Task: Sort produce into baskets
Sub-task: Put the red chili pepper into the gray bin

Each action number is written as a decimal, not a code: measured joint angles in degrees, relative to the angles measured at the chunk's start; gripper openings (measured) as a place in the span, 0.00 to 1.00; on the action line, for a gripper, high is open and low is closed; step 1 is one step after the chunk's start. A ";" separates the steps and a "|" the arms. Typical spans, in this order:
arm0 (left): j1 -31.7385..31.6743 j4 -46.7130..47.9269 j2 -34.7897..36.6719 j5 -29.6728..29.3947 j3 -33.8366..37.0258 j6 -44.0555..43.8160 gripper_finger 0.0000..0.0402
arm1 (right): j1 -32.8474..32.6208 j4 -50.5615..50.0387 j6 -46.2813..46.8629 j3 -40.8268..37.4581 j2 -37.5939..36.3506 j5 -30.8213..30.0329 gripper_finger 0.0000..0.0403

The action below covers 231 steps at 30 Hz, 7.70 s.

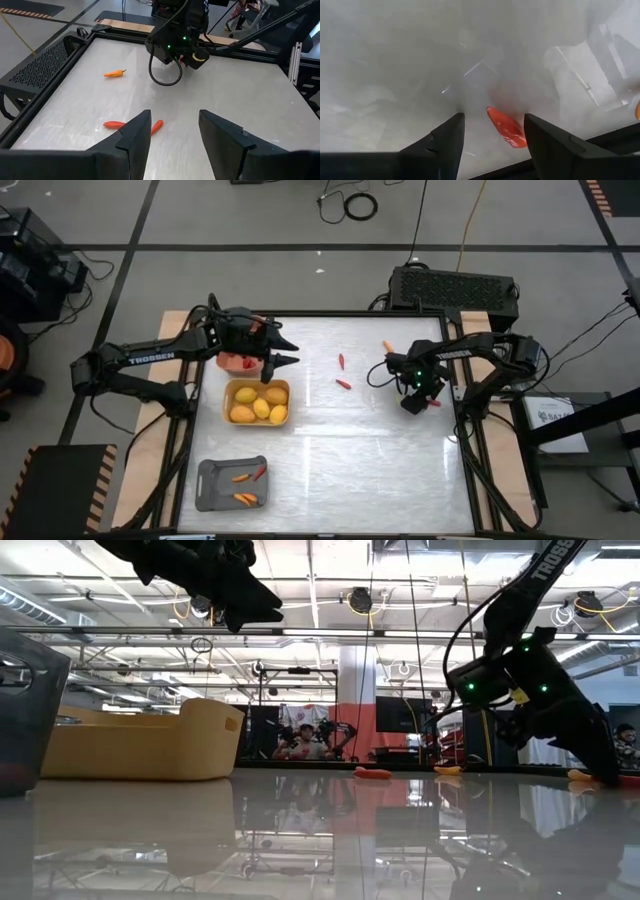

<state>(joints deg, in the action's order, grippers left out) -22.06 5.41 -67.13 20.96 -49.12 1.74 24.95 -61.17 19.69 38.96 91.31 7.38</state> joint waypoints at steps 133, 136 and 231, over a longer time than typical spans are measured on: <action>-2.08 14.38 9.70 -7.88 0.00 1.64 0.43 | 4.59 -5.28 -23.96 57.63 22.50 16.35 0.10; -2.30 14.38 9.70 -7.96 0.00 0.94 0.43 | 6.04 -0.52 -18.17 55.61 22.56 15.03 0.13; 1.37 29.33 8.74 -3.18 -0.02 3.69 0.43 | -36.54 115.35 -0.42 42.89 38.81 -2.41 0.02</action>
<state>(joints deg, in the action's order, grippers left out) -20.69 34.74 -58.39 17.78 -49.15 5.43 -11.59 54.18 19.27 81.85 130.12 4.97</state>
